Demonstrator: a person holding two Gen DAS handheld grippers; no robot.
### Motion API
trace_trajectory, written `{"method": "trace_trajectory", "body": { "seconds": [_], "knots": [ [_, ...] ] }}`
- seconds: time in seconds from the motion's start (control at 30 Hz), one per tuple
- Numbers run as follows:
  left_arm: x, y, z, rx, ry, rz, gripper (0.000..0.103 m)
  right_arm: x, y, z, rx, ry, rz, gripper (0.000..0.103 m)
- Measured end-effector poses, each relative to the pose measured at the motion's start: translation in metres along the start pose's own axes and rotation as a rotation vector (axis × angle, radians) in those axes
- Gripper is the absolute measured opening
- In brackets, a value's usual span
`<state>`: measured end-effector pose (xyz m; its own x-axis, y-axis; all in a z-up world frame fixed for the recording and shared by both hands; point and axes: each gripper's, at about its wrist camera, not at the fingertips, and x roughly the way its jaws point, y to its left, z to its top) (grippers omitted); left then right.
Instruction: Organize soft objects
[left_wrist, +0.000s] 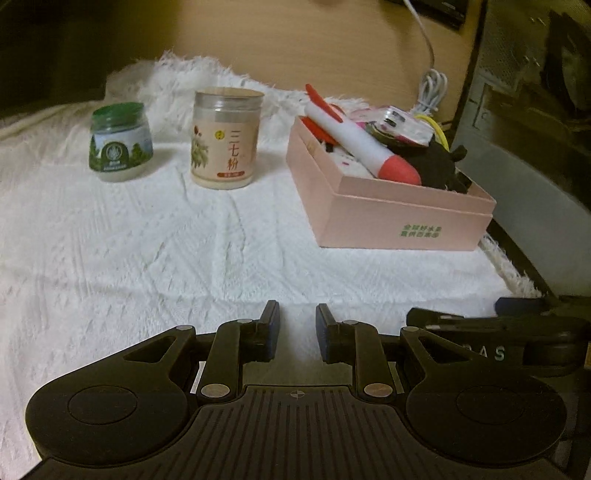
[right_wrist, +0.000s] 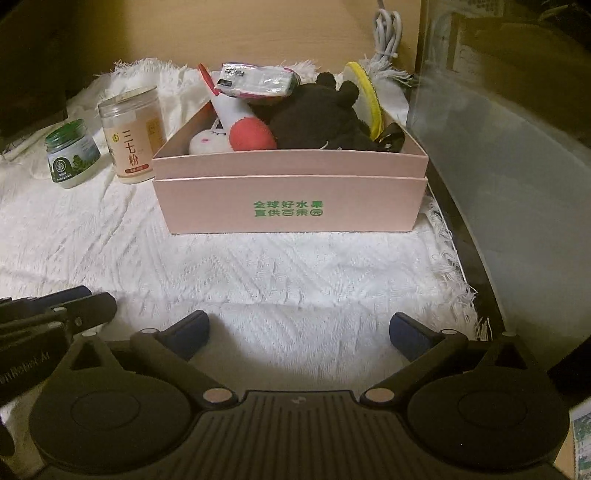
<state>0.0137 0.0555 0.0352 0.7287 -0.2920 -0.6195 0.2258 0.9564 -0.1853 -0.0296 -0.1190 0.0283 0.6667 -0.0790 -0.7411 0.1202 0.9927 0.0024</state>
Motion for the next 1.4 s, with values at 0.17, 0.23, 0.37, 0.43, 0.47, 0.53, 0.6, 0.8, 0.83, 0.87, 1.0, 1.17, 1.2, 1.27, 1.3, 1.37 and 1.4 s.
{"method": "trace_trajectory", "body": {
  "seconds": [0.17, 0.23, 0.37, 0.43, 0.47, 0.53, 0.6, 0.8, 0.83, 0.87, 1.0, 1.17, 1.2, 1.27, 1.3, 1.37, 1.4],
  "knots": [
    [-0.003, -0.015, -0.010, 0.100, -0.030, 0.044, 0.024, 0.002, -0.004, -0.002, -0.047, -0.047, 0.043, 0.103],
    [-0.003, -0.022, -0.012, 0.158, -0.029, 0.069, 0.024, 0.001, -0.004, -0.004, -0.051, -0.058, 0.048, 0.103],
    [-0.002, -0.022, -0.011, 0.131, -0.023, 0.085, 0.024, 0.000, 0.000, -0.009, -0.021, -0.088, 0.017, 0.103],
    [-0.002, -0.020, -0.009, 0.089, -0.025, 0.084, 0.024, -0.001, -0.001, -0.009, -0.016, -0.088, 0.017, 0.103],
    [-0.002, -0.020, -0.010, 0.090, -0.026, 0.085, 0.024, 0.000, -0.002, -0.009, -0.010, -0.088, 0.019, 0.103],
    [-0.002, -0.021, -0.010, 0.095, -0.026, 0.088, 0.024, 0.000, -0.002, -0.008, -0.010, -0.088, 0.019, 0.103],
    [-0.002, -0.020, -0.010, 0.093, -0.026, 0.086, 0.024, 0.000, -0.002, -0.008, -0.010, -0.088, 0.018, 0.103],
    [-0.002, -0.019, -0.010, 0.082, -0.027, 0.082, 0.024, 0.000, -0.002, -0.008, -0.010, -0.088, 0.018, 0.103],
    [-0.001, -0.019, -0.010, 0.081, -0.027, 0.081, 0.024, 0.000, -0.002, -0.008, -0.009, -0.088, 0.018, 0.103],
    [-0.001, -0.019, -0.009, 0.081, -0.027, 0.081, 0.024, 0.000, -0.002, -0.008, -0.009, -0.088, 0.018, 0.103],
    [-0.001, -0.019, -0.010, 0.081, -0.027, 0.079, 0.024, 0.000, -0.002, -0.008, -0.009, -0.088, 0.018, 0.103],
    [-0.002, -0.018, -0.010, 0.078, -0.028, 0.079, 0.024, 0.000, -0.002, -0.008, -0.009, -0.088, 0.017, 0.103],
    [-0.002, -0.018, -0.010, 0.078, -0.028, 0.078, 0.024, -0.001, -0.002, -0.008, -0.009, -0.088, 0.017, 0.103],
    [-0.002, -0.019, -0.010, 0.081, -0.028, 0.080, 0.024, 0.000, -0.002, -0.008, -0.009, -0.088, 0.018, 0.103],
    [-0.002, -0.019, -0.010, 0.079, -0.028, 0.080, 0.024, -0.001, -0.002, -0.008, -0.009, -0.088, 0.017, 0.103],
    [-0.002, -0.019, -0.010, 0.078, -0.028, 0.080, 0.024, -0.001, -0.002, -0.008, -0.009, -0.088, 0.017, 0.103],
    [-0.002, -0.019, -0.010, 0.078, -0.028, 0.079, 0.024, -0.001, -0.002, -0.008, -0.009, -0.088, 0.017, 0.103]
  ]
}}
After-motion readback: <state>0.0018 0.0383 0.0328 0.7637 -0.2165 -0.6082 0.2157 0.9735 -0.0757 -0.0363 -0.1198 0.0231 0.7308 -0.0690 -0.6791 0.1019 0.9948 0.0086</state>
